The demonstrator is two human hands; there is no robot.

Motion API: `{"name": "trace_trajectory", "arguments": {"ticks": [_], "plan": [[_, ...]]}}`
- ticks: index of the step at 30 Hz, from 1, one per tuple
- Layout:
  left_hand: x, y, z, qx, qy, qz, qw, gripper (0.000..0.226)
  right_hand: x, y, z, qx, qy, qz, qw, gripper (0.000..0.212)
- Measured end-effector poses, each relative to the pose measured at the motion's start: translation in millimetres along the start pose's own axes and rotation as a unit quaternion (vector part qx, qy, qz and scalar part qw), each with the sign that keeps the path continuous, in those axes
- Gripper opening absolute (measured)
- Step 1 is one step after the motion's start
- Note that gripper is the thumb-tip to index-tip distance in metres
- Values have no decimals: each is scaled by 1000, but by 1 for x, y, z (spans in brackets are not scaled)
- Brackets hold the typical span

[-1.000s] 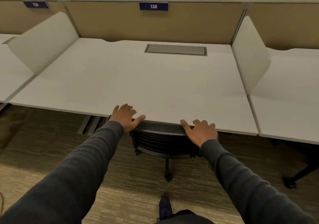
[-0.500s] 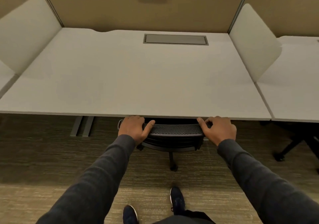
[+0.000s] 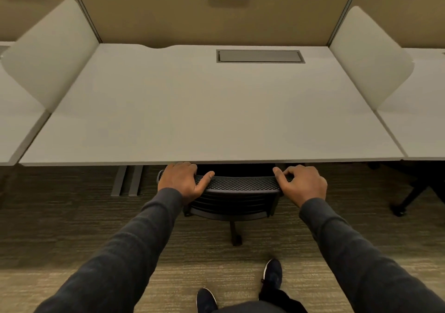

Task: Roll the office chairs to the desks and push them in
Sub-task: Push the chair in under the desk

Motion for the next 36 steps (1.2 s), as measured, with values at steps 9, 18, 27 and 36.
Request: {"name": "trace_trajectory", "arguments": {"ticks": [9,18,27,36], "plan": [[-34,1,-17,-3,22,-28,999,69,-33,-11,-28,6,1,-19,1000,73],[-52,-5,-28,-11,34,-43,998,66,-46,-25,-47,-3,14,-8,1000,57],[-56,-4,-25,-24,43,-48,998,62,-49,-28,-44,-30,33,4,999,62],[20,-14,2,10,17,-30,999,74,-31,-23,12,-49,115,-65,990,84]]}}
Point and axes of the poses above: each hand's wrist, its own z-axis away from the middle knuckle, its own y-axis out of the back of the hand, x = y × z, the point moved 3 cm from there along -z, towards the middle knuckle, and after that the axes turned 7 degrees about y, right-handed, at the moved point
